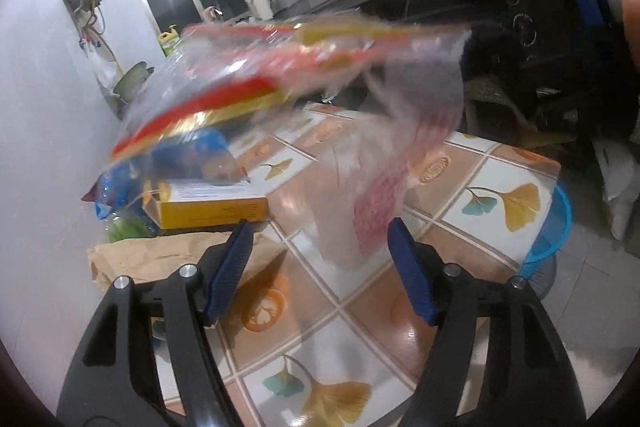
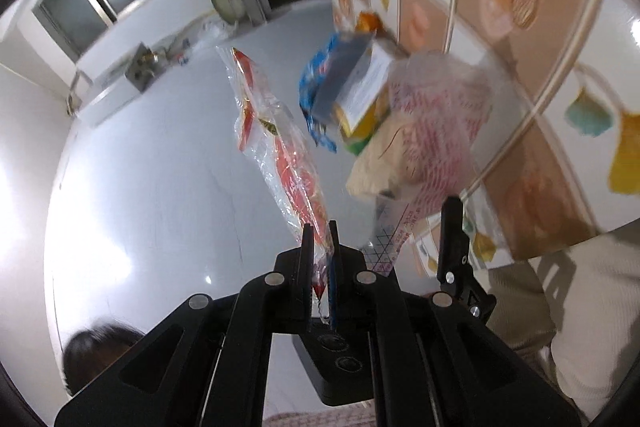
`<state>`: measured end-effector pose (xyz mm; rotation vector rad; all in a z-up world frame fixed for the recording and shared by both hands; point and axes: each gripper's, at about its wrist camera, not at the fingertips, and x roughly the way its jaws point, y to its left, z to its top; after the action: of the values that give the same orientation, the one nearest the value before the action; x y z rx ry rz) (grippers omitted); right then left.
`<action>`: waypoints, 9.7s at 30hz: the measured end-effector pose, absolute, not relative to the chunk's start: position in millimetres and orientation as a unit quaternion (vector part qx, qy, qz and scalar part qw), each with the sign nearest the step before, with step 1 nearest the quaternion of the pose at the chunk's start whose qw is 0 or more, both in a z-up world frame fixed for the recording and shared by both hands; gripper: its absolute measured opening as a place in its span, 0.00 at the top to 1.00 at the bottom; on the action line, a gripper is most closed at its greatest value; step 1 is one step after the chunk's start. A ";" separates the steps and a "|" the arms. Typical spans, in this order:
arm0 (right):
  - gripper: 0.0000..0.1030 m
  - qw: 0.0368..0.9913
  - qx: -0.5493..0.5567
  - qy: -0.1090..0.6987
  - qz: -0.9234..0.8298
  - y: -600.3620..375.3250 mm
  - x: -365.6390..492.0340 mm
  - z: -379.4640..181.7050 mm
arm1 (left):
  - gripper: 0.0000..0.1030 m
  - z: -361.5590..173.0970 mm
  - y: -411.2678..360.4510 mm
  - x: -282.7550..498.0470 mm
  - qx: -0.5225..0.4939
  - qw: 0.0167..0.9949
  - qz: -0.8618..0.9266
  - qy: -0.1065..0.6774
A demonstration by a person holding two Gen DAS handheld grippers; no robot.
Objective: Collect trash
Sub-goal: 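Carry the clear wrapper with the right gripper toward the blue wastebasket, then open the right gripper over the blue wastebasket to drop the wrapper, then grasp the brown paper bag with the left gripper and lift it, then grasp the red snack bag with the right gripper while the left gripper holds the paper bag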
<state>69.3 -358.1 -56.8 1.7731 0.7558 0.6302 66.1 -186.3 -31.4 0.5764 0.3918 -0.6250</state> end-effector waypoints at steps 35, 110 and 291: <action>0.93 0.450 0.778 0.334 0.284 -336.7 73.5 -45.6 | 0.59 -62.3 -237.7 57.3 0.380 0.868 -0.304 0.098; 0.50 0.664 0.529 0.404 -0.340 -602.3 -85.0 -245.2 | 0.31 -123.0 -540.9 153.7 0.225 0.648 -0.447 0.574; 1.00 0.972 -0.039 0.229 -0.045 -347.8 181.5 194.3 | 0.98 4.2 -99.2 121.5 0.083 0.857 -0.350 0.368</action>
<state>181.5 -347.8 194.3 -0.0787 0.4623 -0.0917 121.5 -99.2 4.2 0.1735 0.7736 -0.7350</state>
